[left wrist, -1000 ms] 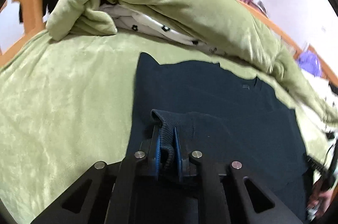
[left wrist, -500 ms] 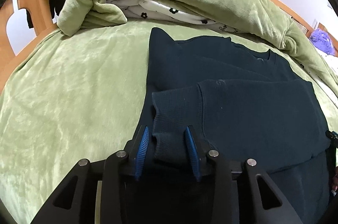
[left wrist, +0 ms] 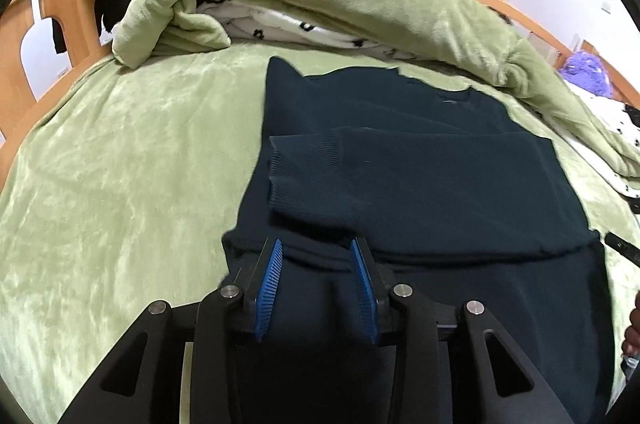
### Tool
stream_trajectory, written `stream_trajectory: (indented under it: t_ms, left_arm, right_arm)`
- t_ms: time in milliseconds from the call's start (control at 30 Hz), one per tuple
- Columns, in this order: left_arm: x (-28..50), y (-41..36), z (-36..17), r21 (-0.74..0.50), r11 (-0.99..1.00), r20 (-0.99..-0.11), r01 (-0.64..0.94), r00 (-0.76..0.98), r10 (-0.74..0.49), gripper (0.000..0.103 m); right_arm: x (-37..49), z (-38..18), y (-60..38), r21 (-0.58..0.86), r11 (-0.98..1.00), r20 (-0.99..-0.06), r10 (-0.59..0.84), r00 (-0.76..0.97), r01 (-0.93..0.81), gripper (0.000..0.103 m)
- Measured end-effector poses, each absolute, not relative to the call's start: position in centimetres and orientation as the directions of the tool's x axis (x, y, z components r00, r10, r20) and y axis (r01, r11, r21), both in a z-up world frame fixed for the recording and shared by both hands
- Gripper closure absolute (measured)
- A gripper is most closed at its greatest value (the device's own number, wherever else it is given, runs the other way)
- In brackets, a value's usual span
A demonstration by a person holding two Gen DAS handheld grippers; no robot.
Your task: Fold small clothes
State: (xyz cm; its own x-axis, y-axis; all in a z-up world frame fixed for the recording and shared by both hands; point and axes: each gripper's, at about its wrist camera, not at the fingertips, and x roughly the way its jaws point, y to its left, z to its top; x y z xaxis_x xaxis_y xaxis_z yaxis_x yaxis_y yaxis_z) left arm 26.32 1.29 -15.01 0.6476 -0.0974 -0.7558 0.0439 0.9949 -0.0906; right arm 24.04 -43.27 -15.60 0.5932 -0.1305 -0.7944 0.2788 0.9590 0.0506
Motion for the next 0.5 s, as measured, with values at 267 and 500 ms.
stream_trajectory:
  t_ms: [267,500]
  left_arm:
    - [20.5,0.4,-11.8,-0.043,0.993,-0.697,0.107,0.709,-0.107,0.069]
    - [15.8,0.2,-11.4,-0.044,0.989,-0.687,0.143,0.714,-0.134,0.052]
  right_arm:
    - [21.0,-13.1,-39.8,0.008,0.976,-0.755,-0.136,0.642,0.216,0.063]
    - [16.1,-12.6,-37.4,0.044,0.983,-0.764,-0.083,0.640,0.179,0.059]
